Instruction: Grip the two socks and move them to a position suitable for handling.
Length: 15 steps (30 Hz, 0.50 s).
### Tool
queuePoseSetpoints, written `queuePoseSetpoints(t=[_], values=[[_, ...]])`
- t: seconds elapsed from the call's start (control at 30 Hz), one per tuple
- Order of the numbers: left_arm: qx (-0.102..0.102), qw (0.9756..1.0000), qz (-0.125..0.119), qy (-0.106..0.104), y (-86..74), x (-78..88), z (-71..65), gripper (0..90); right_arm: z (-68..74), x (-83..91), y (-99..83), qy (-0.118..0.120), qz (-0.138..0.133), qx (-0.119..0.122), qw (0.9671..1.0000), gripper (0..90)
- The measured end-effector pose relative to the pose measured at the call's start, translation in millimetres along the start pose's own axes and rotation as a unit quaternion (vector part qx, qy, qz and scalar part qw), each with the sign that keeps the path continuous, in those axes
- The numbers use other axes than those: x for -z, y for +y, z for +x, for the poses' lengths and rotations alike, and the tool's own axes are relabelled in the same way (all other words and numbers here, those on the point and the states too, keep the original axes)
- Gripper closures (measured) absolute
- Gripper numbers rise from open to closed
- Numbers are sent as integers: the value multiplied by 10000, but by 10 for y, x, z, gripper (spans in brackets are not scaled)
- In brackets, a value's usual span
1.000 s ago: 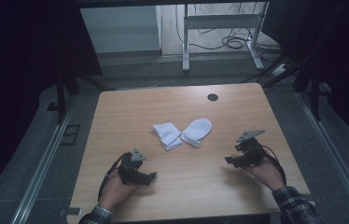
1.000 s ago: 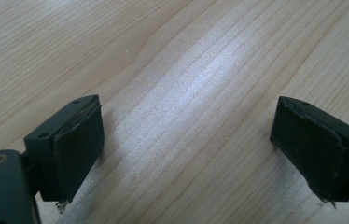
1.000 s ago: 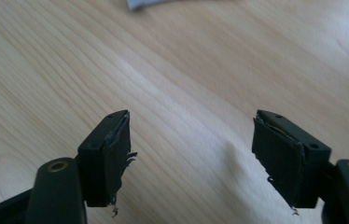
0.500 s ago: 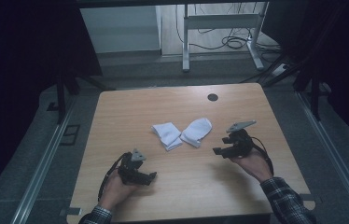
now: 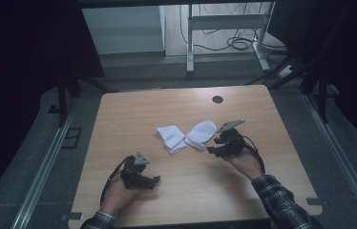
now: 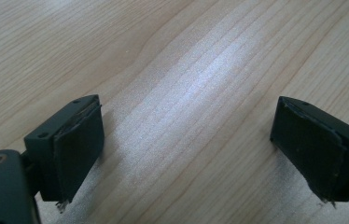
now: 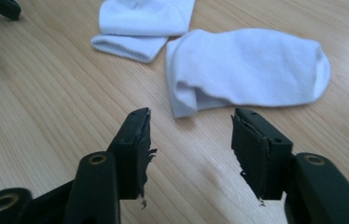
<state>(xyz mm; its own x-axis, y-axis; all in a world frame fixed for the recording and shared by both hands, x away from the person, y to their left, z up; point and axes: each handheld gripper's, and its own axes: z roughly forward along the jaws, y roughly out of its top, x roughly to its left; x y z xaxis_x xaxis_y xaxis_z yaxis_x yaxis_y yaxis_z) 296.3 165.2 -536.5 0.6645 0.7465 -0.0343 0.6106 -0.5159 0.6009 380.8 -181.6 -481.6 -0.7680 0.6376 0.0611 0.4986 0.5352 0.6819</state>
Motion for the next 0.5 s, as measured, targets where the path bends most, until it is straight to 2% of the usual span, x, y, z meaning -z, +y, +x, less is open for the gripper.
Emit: queuePoseSetpoints(t=[0.07,0.1,0.17,0.43,0.5], values=[[-1,10000,1,0,0,0,0,97,4,-29,27,55,-13,-9,10000,519],[-1,10000,1,0,0,0,0,96,8,-57,56,131,-51,-14,9999,563],[0,10000,2,0,0,0,0,96,12,-71,70,137,-49,15,9999,571],[-4,10000,-1,-2,0,0,1,97,61,-243,182,99,-30,136,9999,593],[-5,10000,0,-2,0,0,1,97,70,-327,204,-3,23,139,9999,593]])
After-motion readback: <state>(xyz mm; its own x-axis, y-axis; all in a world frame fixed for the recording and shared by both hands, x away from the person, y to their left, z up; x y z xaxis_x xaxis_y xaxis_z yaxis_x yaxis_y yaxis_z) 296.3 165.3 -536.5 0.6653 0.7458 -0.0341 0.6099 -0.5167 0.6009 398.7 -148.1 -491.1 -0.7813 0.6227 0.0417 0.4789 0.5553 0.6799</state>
